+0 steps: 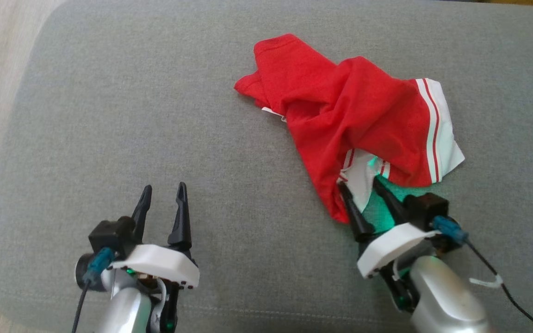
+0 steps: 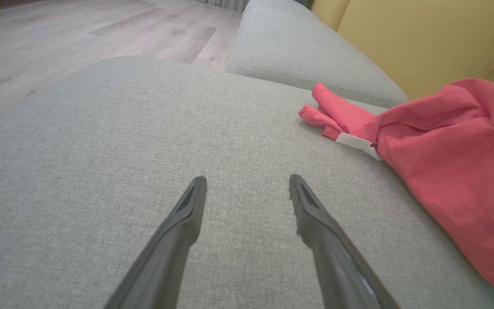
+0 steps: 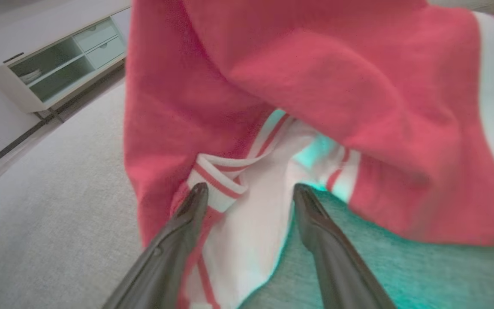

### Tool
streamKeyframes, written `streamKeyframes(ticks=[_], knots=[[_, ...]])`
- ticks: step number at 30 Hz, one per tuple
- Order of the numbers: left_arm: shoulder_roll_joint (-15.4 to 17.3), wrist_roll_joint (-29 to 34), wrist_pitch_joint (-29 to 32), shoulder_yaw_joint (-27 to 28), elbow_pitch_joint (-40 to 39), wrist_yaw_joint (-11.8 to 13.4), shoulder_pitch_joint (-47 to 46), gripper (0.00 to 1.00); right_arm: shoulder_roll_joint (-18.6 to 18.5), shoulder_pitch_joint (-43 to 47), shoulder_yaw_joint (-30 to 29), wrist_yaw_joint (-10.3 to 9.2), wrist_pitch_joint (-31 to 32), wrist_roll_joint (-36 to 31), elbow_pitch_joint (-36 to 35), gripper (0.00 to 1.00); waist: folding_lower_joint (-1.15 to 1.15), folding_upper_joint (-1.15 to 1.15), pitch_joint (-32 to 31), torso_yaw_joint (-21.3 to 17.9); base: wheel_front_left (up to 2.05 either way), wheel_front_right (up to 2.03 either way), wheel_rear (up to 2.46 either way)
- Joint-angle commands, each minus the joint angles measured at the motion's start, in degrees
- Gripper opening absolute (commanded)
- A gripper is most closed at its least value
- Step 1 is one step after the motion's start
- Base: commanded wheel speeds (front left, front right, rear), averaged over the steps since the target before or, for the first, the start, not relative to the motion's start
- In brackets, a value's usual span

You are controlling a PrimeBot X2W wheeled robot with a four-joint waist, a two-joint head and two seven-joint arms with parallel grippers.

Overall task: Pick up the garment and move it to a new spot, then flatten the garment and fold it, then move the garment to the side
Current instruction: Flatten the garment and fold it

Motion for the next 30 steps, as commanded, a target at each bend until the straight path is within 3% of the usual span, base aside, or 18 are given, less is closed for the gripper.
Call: streamKeyframes(ticks=[1,9,10,11,12,16,20,30], knots=[[0.4,-0.5,-0.3,1.7,-1.7,0.1,-1.4,1.0,0.6,-0.3,-0.3,0.37,-0.4,0.0,-0.7,1.0,0.0,0.0,-0.1,-0.1,0.0,0.0,0.0],[0.4,-0.9,-0.3,0.5,-1.1,-0.3,-1.6,1.0,0.6,-0.7,-2.0,0.37,-0.4,-2.2,5.3,0.97,0.0,0.0,-0.1,-0.2,0.0,0.0,0.0],[0.4,-1.0,-0.3,0.4,-1.1,-0.3,-1.7,1.0,0.6,-1.0,-1.3,0.37,-0.4,-1.7,5.6,0.47,0.0,0.0,-0.1,-0.1,0.0,0.0,0.0],[0.4,-1.0,-0.3,0.4,-1.1,-0.3,-1.7,1.0,0.6,-1.0,-1.3,0.37,-0.4,-1.7,5.6,0.47,0.0,0.0,-0.1,-0.1,0.0,0.0,0.0],[0.4,-1.0,-0.3,0.4,-1.0,-0.3,-1.7,1.0,0.6,-1.4,-0.7,0.37,-0.4,-1.0,5.6,0.0,0.0,0.0,-0.1,-0.1,0.0,0.0,0.0],[0.4,-1.0,-0.3,1.0,-0.7,-0.3,-1.6,1.0,0.6,-2.2,0.5,0.37,-0.4,1.1,4.3,0.0,0.0,0.0,-0.8,-0.2,0.0,0.0,0.0],[0.4,-1.0,-0.3,2.1,-0.6,-0.3,-0.5,1.0,-0.1,-3.1,-2.7,0.37,-0.4,1.0,-1.4,0.0,0.0,0.0,-2.3,-1.4,0.0,0.0,0.0],[0.4,-1.6,-0.3,1.9,-0.6,-0.8,0.8,1.0,-9.0,-10.2,-9.6,0.37,-0.4,-0.5,-20.7,0.0,0.0,0.0,-5.5,-5.9,0.0,0.0,0.0]])
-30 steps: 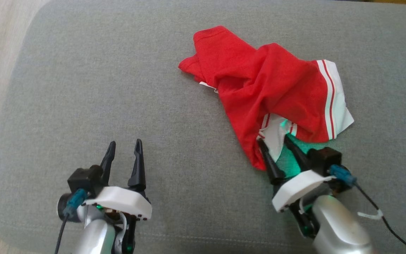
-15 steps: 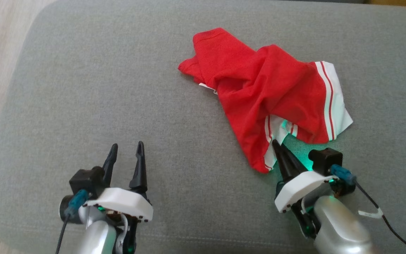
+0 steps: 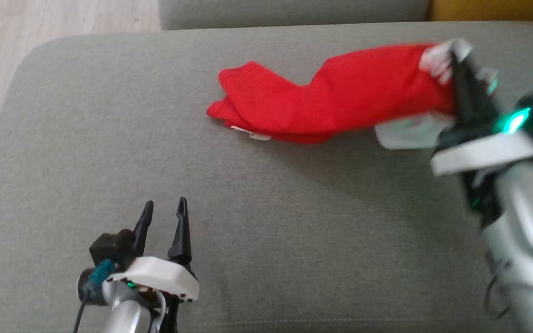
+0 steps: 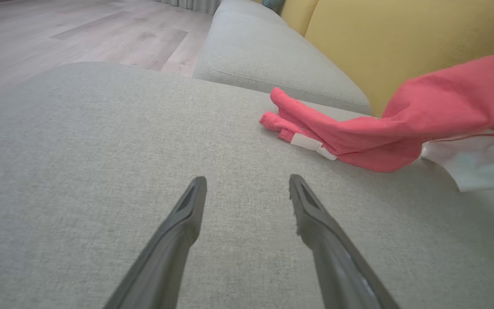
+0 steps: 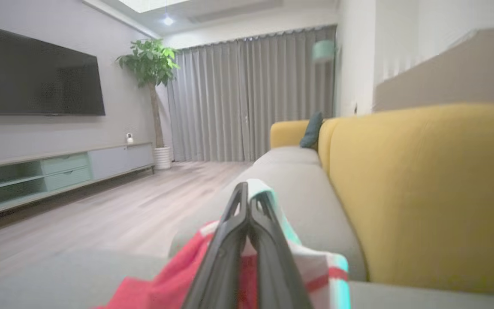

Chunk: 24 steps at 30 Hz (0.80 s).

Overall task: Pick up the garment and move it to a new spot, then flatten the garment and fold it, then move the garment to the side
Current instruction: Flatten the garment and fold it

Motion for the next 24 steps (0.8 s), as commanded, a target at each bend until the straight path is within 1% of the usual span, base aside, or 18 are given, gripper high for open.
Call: streamKeyframes(ticks=[1,7,9,12,13,15,18,20,22,24], knots=[[0.4,-0.3,-0.3,1.8,-1.7,-0.1,-1.4,1.0,-1.8,-4.3,0.0,0.37,-0.4,-0.6,-3.6,0.0,0.0,0.0,-0.6,-1.1,0.0,0.0,0.0],[0.4,-0.7,-0.3,0.9,-1.7,0.0,-1.5,1.0,-7.1,-12.9,-0.3,0.37,-0.2,-1.5,-5.1,0.0,0.0,0.0,-1.0,-1.2,0.0,0.0,0.0],[0.4,-1.0,-0.3,0.3,-1.8,0.0,-1.6,1.0,-8.2,-15.3,0.8,0.37,0.3,-1.8,-4.9,0.0,0.0,0.0,-0.9,-0.4,0.0,0.0,0.0],[0.4,-1.5,-0.3,-0.4,-1.8,-0.1,-1.7,1.0,-8.7,-18.1,3.9,0.37,1.5,-2.0,-3.2,0.0,0.0,0.0,-0.2,1.1,0.0,0.0,0.0],[0.4,-1.7,-0.3,-1.2,-2.0,-0.2,-2.2,1.0,-8.5,-20.5,6.6,0.37,2.1,-2.1,-1.4,0.0,0.0,0.0,0.9,2.5,0.0,0.0,0.0],[0.4,-1.9,-0.3,-2.0,-2.2,-0.2,-3.2,1.0,-7.9,-23.9,9.7,0.37,2.1,-2.2,0.6,0.0,0.0,0.0,2.3,4.2,0.0,0.0,0.0],[0.4,-2.4,-0.3,-3.1,-2.3,0.1,-4.4,1.0,-5.8,-30.8,13.3,0.37,1.3,-2.5,3.9,0.0,0.0,0.0,3.5,6.3,0.0,0.0,0.0],[0.4,-2.7,-0.3,-4.0,-2.4,0.2,-5.0,1.0,-4.3,-36.2,14.0,0.37,0.5,-3.0,5.9,0.0,0.0,0.0,4.3,7.6,0.0,0.0,0.0],[0.4,-3.0,-0.3,-4.6,-2.5,0.5,-5.5,1.0,-2.9,-40.5,13.2,0.37,0.0,-3.0,7.5,0.0,0.0,0.0,4.8,8.4,0.0,0.0,0.0],[0.4,-3.3,-0.3,-4.8,-2.6,0.8,-5.5,1.0,-2.4,-42.9,12.0,0.37,-0.3,-3.0,8.8,0.0,0.0,0.0,4.6,8.6,0.0,0.0,0.0]])
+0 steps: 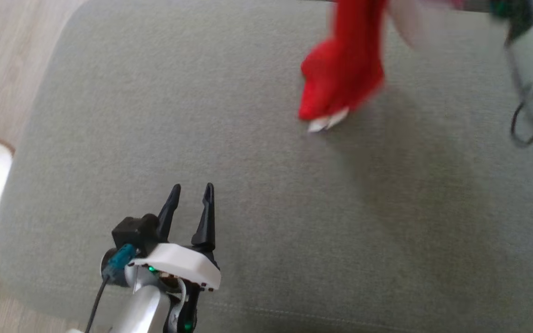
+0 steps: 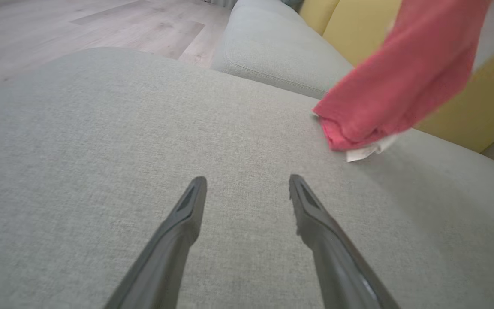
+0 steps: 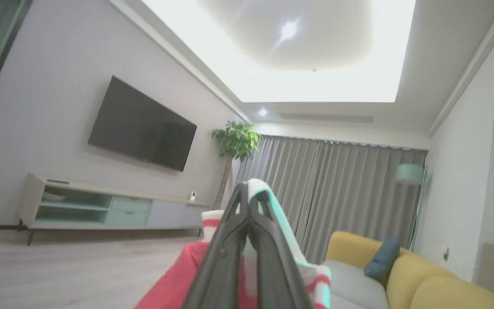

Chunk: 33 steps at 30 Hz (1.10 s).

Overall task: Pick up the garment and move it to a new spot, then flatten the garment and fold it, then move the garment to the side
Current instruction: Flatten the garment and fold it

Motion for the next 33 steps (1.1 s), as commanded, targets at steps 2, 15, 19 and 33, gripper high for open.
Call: streamKeyframes(ticks=[2,15,19,33], knots=[[0.4,-0.3,-0.3,1.5,-1.8,0.5,-1.9,1.0,0.7,-0.5,-1.8,0.37,-0.5,0.3,-0.4,0.0,-0.01,0.0,0.2,0.5,0.0,0.0,0.0],[0.4,1.3,-0.3,3.4,-1.2,-0.1,-2.5,1.0,-2.4,32.3,-11.6,0.37,-0.5,8.4,7.8,0.0,-0.01,0.0,0.5,-7.8,0.0,0.0,0.0],[0.4,2.1,-0.3,3.5,-0.6,-0.5,-3.9,1.0,0.6,40.7,-16.2,0.37,-0.5,7.7,8.4,1.0,-0.01,0.0,1.3,-10.0,0.0,0.0,0.0],[0.4,1.7,-0.3,8.8,4.9,0.9,-12.6,1.0,9.7,45.9,-21.5,0.37,-0.5,3.1,-0.6,1.0,-0.01,0.0,7.8,-15.6,0.0,0.0,0.0]])
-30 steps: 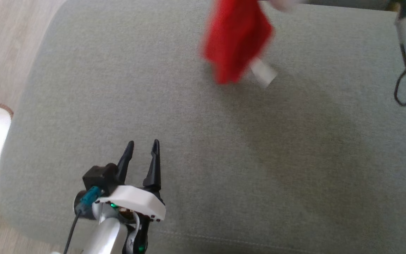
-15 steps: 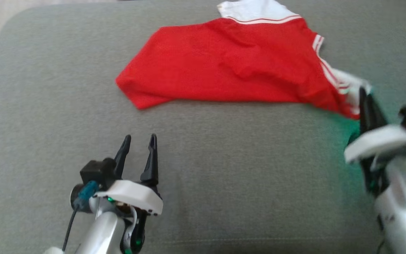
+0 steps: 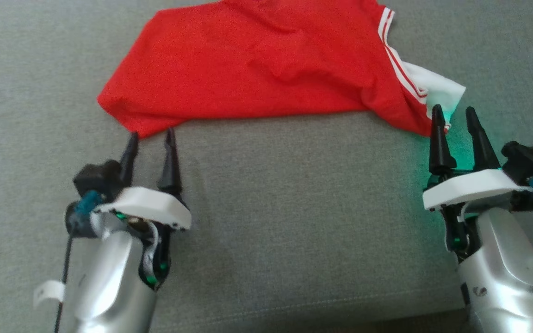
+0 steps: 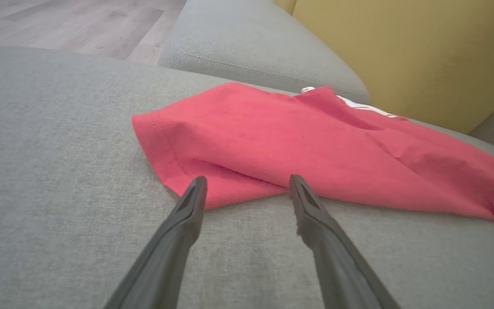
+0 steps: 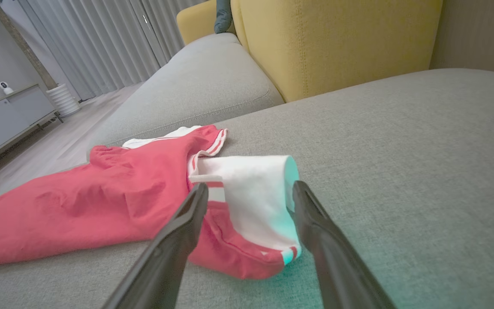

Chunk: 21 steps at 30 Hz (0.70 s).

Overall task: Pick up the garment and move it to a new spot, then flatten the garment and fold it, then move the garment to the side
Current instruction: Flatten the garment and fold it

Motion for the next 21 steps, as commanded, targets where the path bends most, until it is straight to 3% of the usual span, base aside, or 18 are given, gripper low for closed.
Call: streamKeyframes(ticks=[1,10,16,17,18,19,21], knots=[[0.5,-0.1,-0.3,3.0,0.1,0.4,-2.8,1.0,0.9,0.3,1.3,0.37,-0.4,-0.4,-2.6,1.0,0.0,0.0,1.7,-1.3,0.0,0.0,0.0],[0.5,-1.6,-0.3,7.8,7.8,0.2,-6.1,1.0,1.8,-1.0,2.9,0.37,-0.4,0.0,-5.2,1.0,0.0,0.0,3.5,-3.7,0.0,0.0,0.0],[0.5,-3.1,-0.3,7.5,12.7,-1.2,-7.7,1.0,1.9,-1.1,3.5,0.37,-0.4,0.2,-5.8,1.0,0.0,0.0,3.7,-4.5,0.0,0.0,0.0],[0.5,-3.3,-0.3,7.4,13.5,-1.4,-8.0,0.87,1.9,-1.1,3.5,0.37,-0.4,0.2,-5.8,1.0,0.0,0.0,3.7,-4.6,0.0,0.0,0.0],[0.5,-3.4,-0.3,7.3,14.2,-1.7,-8.3,0.4,1.9,-1.0,3.6,0.37,-0.4,0.2,-5.8,1.0,0.0,0.0,3.5,-4.7,0.0,0.0,0.0],[0.5,-3.4,-0.3,7.1,14.9,-2.1,-8.5,0.0,1.9,-1.0,3.6,0.37,-0.4,0.2,-5.8,1.0,0.0,0.0,3.3,-4.8,0.0,0.0,0.0],[0.5,-3.4,-0.3,6.7,15.8,-2.8,-8.6,0.0,2.0,-0.7,3.5,0.37,-0.4,0.3,-5.7,1.0,0.0,0.0,2.7,-4.7,0.0,0.0,0.0]])
